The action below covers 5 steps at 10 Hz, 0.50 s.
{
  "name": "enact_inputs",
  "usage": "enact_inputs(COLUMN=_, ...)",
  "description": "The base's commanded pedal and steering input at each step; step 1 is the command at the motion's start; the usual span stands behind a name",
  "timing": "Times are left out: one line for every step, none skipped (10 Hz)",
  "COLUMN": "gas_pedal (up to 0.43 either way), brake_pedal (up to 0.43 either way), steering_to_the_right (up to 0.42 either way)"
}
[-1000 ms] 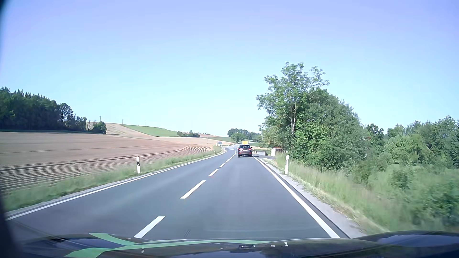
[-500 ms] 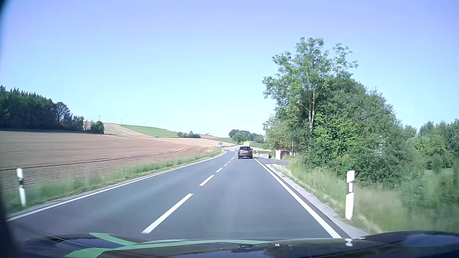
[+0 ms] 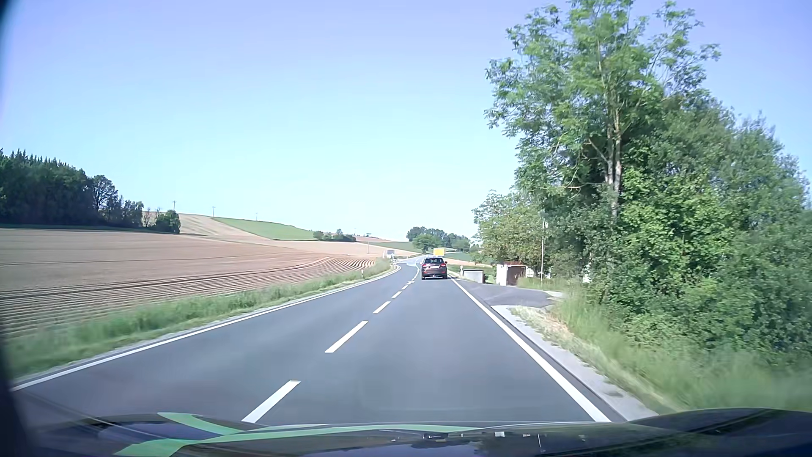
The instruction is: Follow the waypoints while adhering to traffic rules and regulations
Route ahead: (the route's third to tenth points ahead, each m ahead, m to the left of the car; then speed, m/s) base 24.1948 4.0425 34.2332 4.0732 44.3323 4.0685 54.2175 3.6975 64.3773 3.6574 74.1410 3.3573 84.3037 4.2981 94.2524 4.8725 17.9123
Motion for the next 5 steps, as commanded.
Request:
enact_inputs(gas_pedal=0.110, brake_pedal=0.000, steering_to_the_right=-0.003)
enact_inputs(gas_pedal=0.118, brake_pedal=0.000, steering_to_the_right=-0.003)
enact_inputs(gas_pedal=0.138, brake_pedal=0.000, steering_to_the_right=-0.003)
enact_inputs(gas_pedal=0.138, brake_pedal=0.000, steering_to_the_right=-0.003)
enact_inputs(gas_pedal=0.150, brake_pedal=0.000, steering_to_the_right=-0.003)
